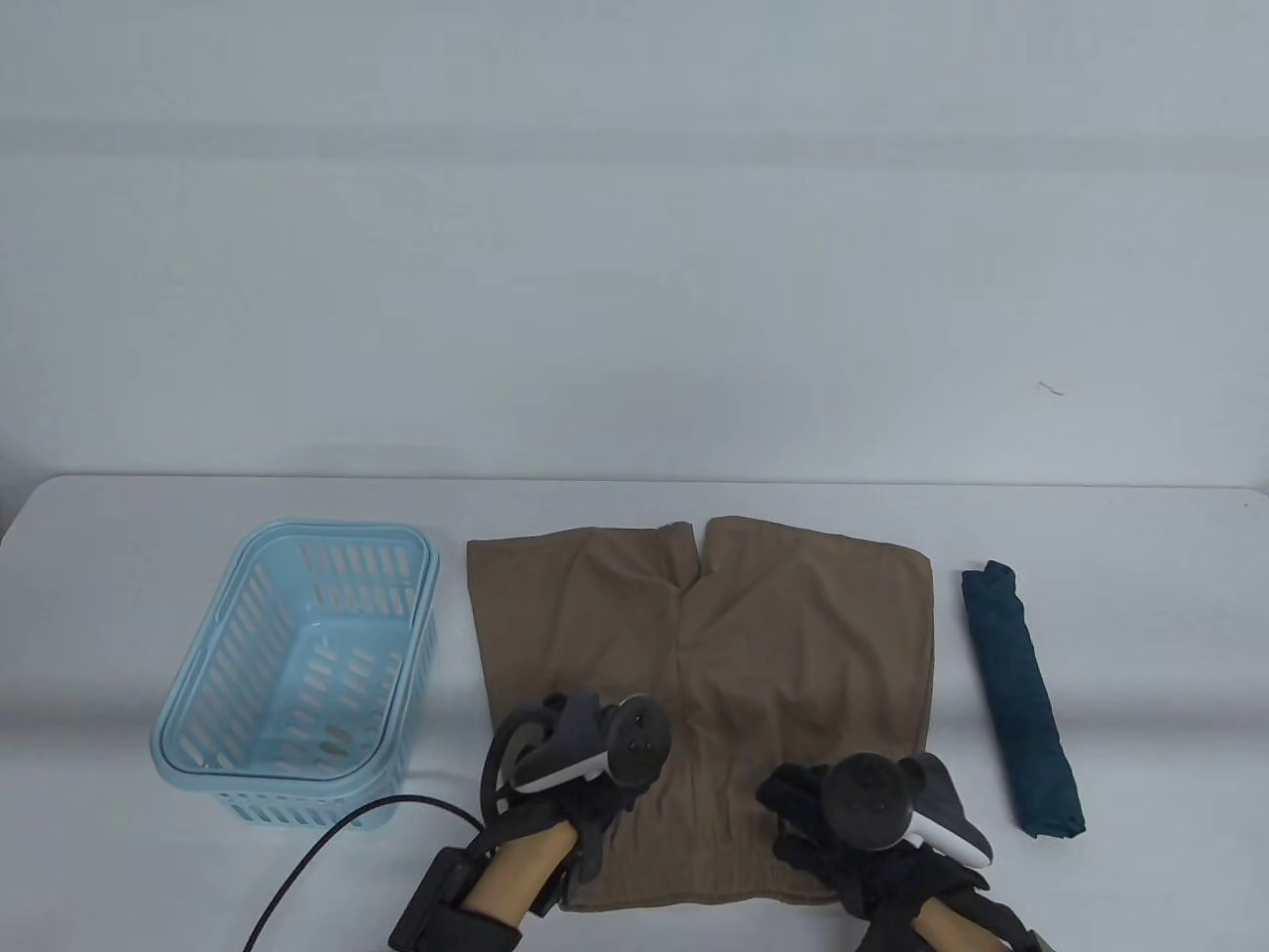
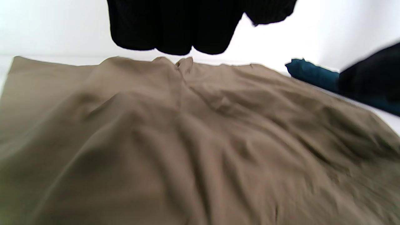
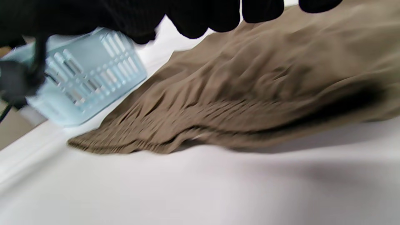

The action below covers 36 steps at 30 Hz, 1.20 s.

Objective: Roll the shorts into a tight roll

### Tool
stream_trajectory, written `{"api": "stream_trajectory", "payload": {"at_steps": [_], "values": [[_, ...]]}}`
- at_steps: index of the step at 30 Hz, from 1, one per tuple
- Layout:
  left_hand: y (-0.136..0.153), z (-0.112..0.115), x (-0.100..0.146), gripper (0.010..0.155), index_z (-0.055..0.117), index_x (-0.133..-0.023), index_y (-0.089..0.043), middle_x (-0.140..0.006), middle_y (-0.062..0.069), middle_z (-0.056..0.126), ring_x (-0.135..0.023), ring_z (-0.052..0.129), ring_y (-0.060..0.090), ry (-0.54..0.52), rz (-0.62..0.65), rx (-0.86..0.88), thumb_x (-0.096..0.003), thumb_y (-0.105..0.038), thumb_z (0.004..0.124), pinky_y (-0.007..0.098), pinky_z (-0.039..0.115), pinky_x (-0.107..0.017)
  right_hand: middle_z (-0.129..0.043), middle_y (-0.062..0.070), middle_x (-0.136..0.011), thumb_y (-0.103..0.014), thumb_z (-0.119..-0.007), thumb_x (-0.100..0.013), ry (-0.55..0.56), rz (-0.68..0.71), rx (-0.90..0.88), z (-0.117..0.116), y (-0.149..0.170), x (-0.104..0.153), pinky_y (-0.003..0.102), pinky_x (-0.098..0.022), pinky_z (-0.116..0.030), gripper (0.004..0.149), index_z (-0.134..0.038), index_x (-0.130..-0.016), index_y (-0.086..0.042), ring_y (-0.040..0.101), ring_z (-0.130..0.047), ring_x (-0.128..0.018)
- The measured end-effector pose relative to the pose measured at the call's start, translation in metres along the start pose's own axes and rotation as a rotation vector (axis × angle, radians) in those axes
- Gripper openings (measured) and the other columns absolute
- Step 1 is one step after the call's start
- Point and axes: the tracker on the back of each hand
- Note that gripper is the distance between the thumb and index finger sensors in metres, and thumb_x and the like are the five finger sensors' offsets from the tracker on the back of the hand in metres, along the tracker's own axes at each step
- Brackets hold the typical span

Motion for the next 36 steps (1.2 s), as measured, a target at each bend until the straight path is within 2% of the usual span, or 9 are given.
{"api": "stream_trajectory", "payload": {"at_steps": [3,7,10,14,19,22,36], "values": [[-0.008,-0.011,-0.040,0.058,0.058,-0.105,-0.012,-0.112,0.021,0.058,-0.102,0.061,0.051,0.021,-0.015,0.029,-0.0543,-0.040,0.060,0.069,0.037,-0.071,-0.033,0.011,-0.117,-0.038,-0.062,-0.053,-0.103,0.014,0.050,-0.014,-0.022,-0.017,0.067,-0.072,-0.040,0.064,-0.042,-0.110,-0.016,0.042,-0.040,-0.107],[-0.013,-0.012,-0.085,0.060,0.051,-0.108,-0.014,-0.116,0.020,0.048,-0.106,0.052,0.050,0.081,-0.067,-0.001,-0.0543,-0.039,0.061,0.069,0.033,-0.072,-0.030,0.012,-0.117,-0.038,-0.062,-0.053,-0.143,0.017,0.101,-0.027,-0.039,-0.031,0.067,-0.072,-0.040,0.066,-0.038,-0.110,-0.016,0.042,-0.041,-0.106],[-0.014,-0.002,-0.113,0.062,0.047,-0.110,-0.015,-0.118,0.022,0.035,-0.109,0.044,0.051,0.146,-0.097,0.013,-0.0542,-0.039,0.060,0.067,0.031,-0.072,-0.027,0.014,-0.117,-0.038,-0.062,-0.053,-0.188,-0.016,0.129,-0.036,-0.043,-0.039,0.066,-0.072,-0.041,0.068,-0.034,-0.110,-0.015,0.043,-0.042,-0.105],[-0.010,0.022,-0.138,0.060,0.047,-0.110,-0.018,-0.119,0.019,0.034,-0.109,0.043,0.051,0.241,-0.142,0.044,-0.0546,-0.038,0.060,0.067,0.030,-0.073,-0.033,0.016,-0.114,-0.038,-0.062,-0.053,-0.207,-0.054,0.153,-0.042,-0.040,-0.047,0.062,-0.071,-0.044,0.067,-0.036,-0.110,-0.014,0.040,-0.045,-0.101],[-0.003,0.051,-0.147,0.059,0.046,-0.109,-0.020,-0.119,0.015,0.032,-0.109,0.042,0.051,0.329,-0.152,0.051,-0.0549,-0.037,0.059,0.069,0.030,-0.072,-0.036,0.014,-0.113,-0.038,-0.062,-0.053,-0.197,-0.057,0.177,-0.047,-0.039,-0.049,0.059,-0.071,-0.045,0.063,-0.041,-0.108,-0.015,0.037,-0.043,-0.099],[0.000,0.060,-0.145,0.060,0.036,-0.108,-0.022,-0.117,0.014,0.023,-0.107,0.033,0.049,0.340,-0.148,0.050,-0.0553,-0.037,0.058,0.069,0.030,-0.071,-0.036,0.013,-0.112,-0.037,-0.062,-0.053,-0.174,-0.053,0.194,-0.049,-0.039,-0.049,0.059,-0.071,-0.046,0.062,-0.043,-0.108,-0.015,0.036,-0.043,-0.098],[-0.008,0.063,-0.143,0.059,0.029,-0.107,-0.022,-0.116,0.014,0.021,-0.108,0.033,0.046,0.361,-0.193,-0.035,-0.0565,-0.033,0.057,0.067,0.032,-0.072,-0.037,0.013,-0.111,-0.037,-0.062,-0.053,-0.147,-0.033,0.209,-0.052,-0.038,-0.045,0.059,-0.071,-0.045,0.061,-0.044,-0.107,-0.014,0.037,-0.043,-0.097]]}}
Point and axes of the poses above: the tracker on the back of each hand, its own y axis roughly to the little-finger side, its own x axis roughly from the fingertips to the wrist, z = x × y
